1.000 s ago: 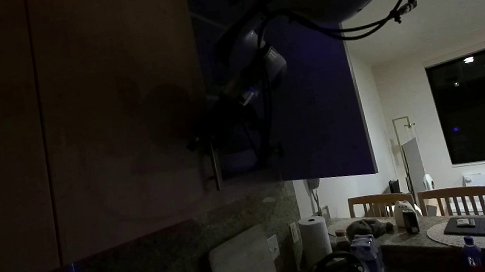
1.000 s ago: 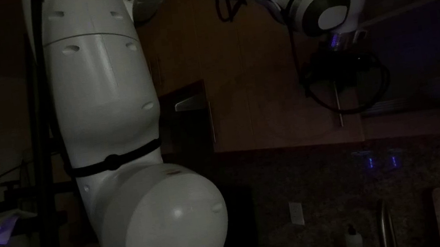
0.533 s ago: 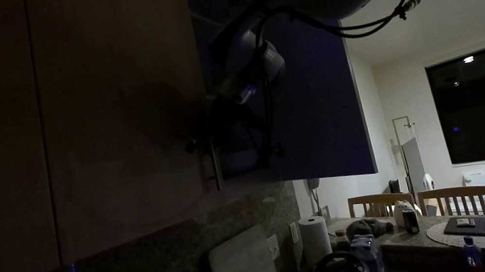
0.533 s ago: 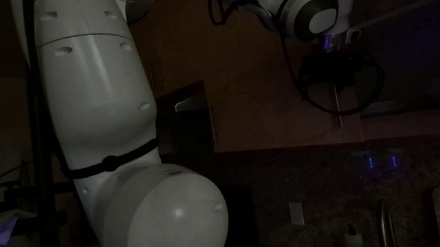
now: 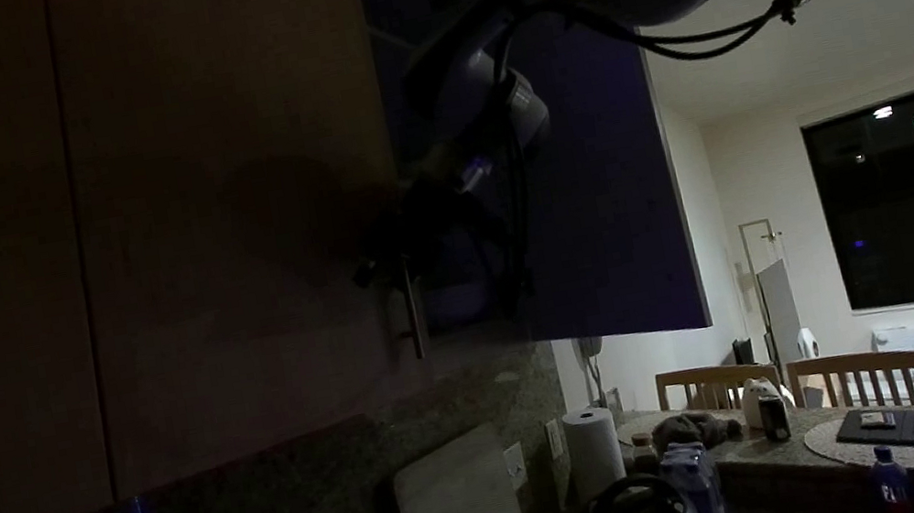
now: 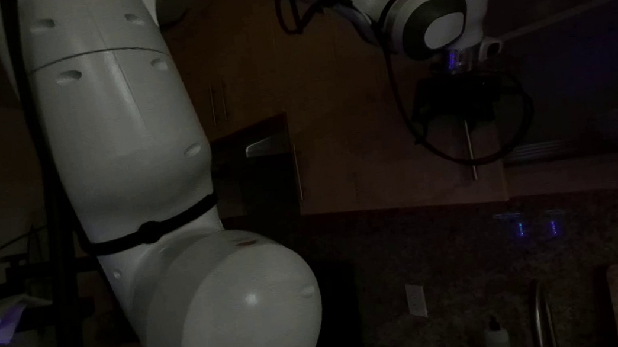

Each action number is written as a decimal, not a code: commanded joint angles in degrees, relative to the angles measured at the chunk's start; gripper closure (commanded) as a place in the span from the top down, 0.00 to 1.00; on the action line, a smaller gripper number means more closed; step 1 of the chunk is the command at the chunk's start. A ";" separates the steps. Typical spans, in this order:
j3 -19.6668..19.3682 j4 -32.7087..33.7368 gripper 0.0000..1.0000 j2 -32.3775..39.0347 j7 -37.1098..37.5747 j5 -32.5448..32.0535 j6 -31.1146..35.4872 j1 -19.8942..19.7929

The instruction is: Open the left cabinet door

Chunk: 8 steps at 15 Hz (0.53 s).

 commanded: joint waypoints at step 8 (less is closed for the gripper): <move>1.59 -12.90 1.00 -7.21 10.12 -1.04 7.89 4.43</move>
